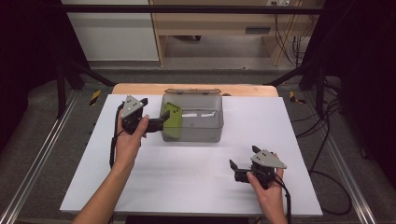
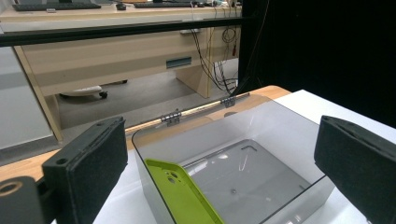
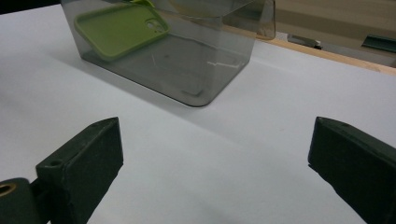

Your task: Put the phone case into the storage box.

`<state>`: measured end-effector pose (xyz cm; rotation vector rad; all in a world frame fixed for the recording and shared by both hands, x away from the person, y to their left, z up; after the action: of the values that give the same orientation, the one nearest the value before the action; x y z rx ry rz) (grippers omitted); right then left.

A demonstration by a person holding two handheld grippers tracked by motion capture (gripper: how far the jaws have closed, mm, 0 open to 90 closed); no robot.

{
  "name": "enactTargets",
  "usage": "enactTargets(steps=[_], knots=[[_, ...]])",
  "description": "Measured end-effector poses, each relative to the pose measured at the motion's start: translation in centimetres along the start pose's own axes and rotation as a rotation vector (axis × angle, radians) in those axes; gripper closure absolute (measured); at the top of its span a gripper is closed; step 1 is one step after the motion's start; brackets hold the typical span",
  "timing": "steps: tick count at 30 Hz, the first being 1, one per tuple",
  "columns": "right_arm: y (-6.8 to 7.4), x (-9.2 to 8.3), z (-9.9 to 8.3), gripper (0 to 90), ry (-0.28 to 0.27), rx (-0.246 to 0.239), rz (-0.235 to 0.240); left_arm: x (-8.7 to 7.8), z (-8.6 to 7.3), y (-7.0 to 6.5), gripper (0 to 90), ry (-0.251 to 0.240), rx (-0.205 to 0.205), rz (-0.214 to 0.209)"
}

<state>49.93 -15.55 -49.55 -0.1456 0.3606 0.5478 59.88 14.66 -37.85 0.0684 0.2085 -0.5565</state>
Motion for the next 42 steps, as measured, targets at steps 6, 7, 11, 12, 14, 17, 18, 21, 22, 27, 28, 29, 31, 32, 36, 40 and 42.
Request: enactTargets(steps=[6,7,11,12,14,17,18,21,22,27,28,29,31,32,36,40,42], knots=[[0.0,0.0,0.0,3.6,0.003,-0.002,0.001,-1.2,0.0,0.7,2.3,-0.022,-0.015,0.001],[-0.1,0.0,0.0,3.6,0.002,-0.002,0.0,-1.4,-0.1,0.8,2.3,-0.024,-0.017,0.002],[-0.1,0.0,0.0,3.6,0.002,-0.002,0.0,-2.2,-0.8,1.3,2.3,-0.025,-0.021,0.009],[-0.1,0.0,0.0,3.6,0.002,-0.004,0.0,-2.4,-1.0,1.4,2.3,-0.029,-0.029,0.001],[-0.1,-0.1,0.0,3.6,0.0,-0.005,-0.001,-2.8,-1.3,1.6,2.3,-0.033,-0.039,-0.001],[-0.1,0.0,0.0,3.6,0.001,-0.004,-0.003,-3.4,-1.7,1.9,2.3,-0.033,-0.045,-0.001],[-0.1,0.0,0.0,3.6,0.001,-0.005,-0.003,-3.6,-1.8,2.0,2.3,-0.036,-0.048,-0.001],[-0.1,0.0,-0.1,3.6,0.004,-0.007,-0.002,-4.2,-2.1,2.3,2.3,-0.045,-0.054,0.002],[0.0,0.0,-0.1,3.6,0.005,-0.005,-0.002,-4.4,-2.2,2.5,2.3,-0.046,-0.055,0.002],[-0.1,-0.1,0.0,3.6,0.002,-0.007,-0.003,-5.2,-2.7,2.8,2.2,-0.045,-0.055,0.0],[-0.1,-0.1,0.0,3.6,0.001,-0.008,-0.003,-5.4,-2.9,2.9,2.2,-0.044,-0.055,-0.001],[-0.1,-0.1,0.0,3.6,0.002,-0.008,-0.003,-5.6,-3.0,2.9,2.2,-0.044,-0.054,-0.002],[0.0,0.0,-0.1,3.6,0.004,-0.008,-0.003,-5.9,-3.3,3.1,2.1,-0.042,-0.056,-0.003],[0.0,0.0,-0.1,3.6,0.005,-0.008,-0.003,-6.1,-3.5,3.1,2.1,-0.042,-0.056,-0.002],[0.0,0.0,-0.1,3.7,0.004,-0.011,-0.002,-6.8,-4.0,3.4,2.1,-0.041,-0.06,0.0],[0.0,0.0,-0.1,3.6,0.004,-0.012,-0.003,-7.5,-4.5,3.6,2.1,-0.038,-0.042,0.005],[0.1,0.0,-0.1,3.7,0.007,-0.013,-0.002,-7.9,-4.8,3.6,2.1,-0.037,-0.044,-0.003]])
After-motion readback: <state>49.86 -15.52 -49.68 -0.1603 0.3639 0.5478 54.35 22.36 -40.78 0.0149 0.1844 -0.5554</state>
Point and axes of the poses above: each handheld gripper's, and its own axes: x roughly forward along the jaws, z roughly out of its top, y roughly to its left, the point moved 9 cm from there along x, roughly forward along the jaws, and after that the axes turned 3 degrees about z, right-handed, at the moved point
